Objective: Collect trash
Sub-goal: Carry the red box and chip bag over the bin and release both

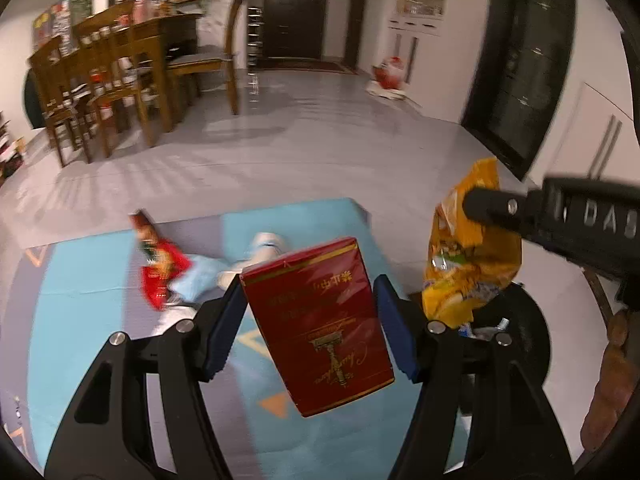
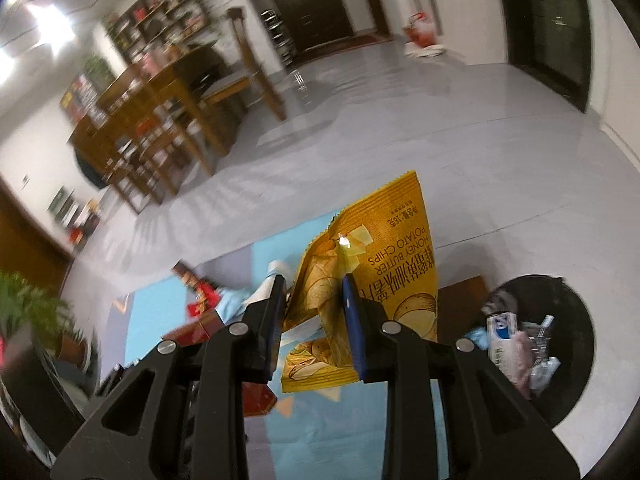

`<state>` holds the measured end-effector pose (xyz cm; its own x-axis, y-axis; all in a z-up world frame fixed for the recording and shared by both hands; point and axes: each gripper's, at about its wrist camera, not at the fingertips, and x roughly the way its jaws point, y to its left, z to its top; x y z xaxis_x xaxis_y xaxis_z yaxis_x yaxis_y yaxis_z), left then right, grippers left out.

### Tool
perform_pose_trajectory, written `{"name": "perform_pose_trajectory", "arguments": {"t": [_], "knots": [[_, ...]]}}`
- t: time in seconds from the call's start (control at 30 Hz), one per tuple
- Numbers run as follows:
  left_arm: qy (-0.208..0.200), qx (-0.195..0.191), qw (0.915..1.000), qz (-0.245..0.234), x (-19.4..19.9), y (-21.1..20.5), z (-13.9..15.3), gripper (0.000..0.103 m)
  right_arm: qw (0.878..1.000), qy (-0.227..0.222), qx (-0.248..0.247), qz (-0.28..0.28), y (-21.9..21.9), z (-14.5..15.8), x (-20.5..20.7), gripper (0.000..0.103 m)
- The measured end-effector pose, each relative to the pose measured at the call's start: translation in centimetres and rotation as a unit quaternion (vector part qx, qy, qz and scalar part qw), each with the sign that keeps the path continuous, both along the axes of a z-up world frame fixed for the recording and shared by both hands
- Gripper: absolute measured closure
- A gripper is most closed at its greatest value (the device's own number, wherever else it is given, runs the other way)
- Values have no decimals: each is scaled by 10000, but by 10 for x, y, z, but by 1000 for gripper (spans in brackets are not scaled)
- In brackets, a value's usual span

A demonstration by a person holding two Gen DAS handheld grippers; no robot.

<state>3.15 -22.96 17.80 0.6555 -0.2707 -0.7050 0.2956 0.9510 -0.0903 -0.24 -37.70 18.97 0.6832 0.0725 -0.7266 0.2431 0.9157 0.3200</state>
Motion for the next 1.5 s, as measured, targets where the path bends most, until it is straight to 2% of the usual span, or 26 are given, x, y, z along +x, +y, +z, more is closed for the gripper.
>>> {"name": "perform_pose_trajectory", "arguments": {"t": [0.33, 0.73, 0.93, 1.1, 1.23, 1.33, 1.37, 1.4, 1.43, 1.47, 1.5], "knots": [[109, 18, 9973, -731, -9, -80, -15, 38, 9941, -14, 49, -1082, -75, -5, -35, 74], [593, -245, 9869, -1481, -5, -165, -49, 38, 9749, 394, 486, -2139, -148, -31, -68, 74], [1351, -490, 9730, -1808, 6, -191, -84, 38, 9658, 724, 496, -2442, -165, -44, -71, 72], [1851, -635, 9622, -1895, 13, -205, -110, 38, 9565, 1154, 393, -2651, -175, -62, -68, 71], [2181, -762, 9514, -2035, 17, -215, -127, 37, 9549, 1277, 382, -2653, -177, -66, -68, 70], [2267, -837, 9456, -2179, 10, -220, -131, 36, 9552, 1241, 301, -2670, -174, -61, -67, 65], [2260, -853, 9447, -2220, 9, -221, -130, 30, 9553, 1236, 290, -2670, -173, -60, -67, 62], [2235, -882, 9439, -2263, 7, -220, -128, 26, 9552, 1238, 294, -2671, -175, -61, -67, 55], [2209, -907, 9440, -2278, 6, -220, -126, 16, 9551, 1252, 285, -2668, -173, -60, -67, 50], [2177, -954, 9440, -2289, 6, -218, -122, 13, 9552, 1239, 277, -2675, -173, -59, -67, 43], [2142, -1019, 9438, -2302, 5, -215, -119, 13, 9554, 1212, 274, -2679, -173, -58, -67, 41]]}}
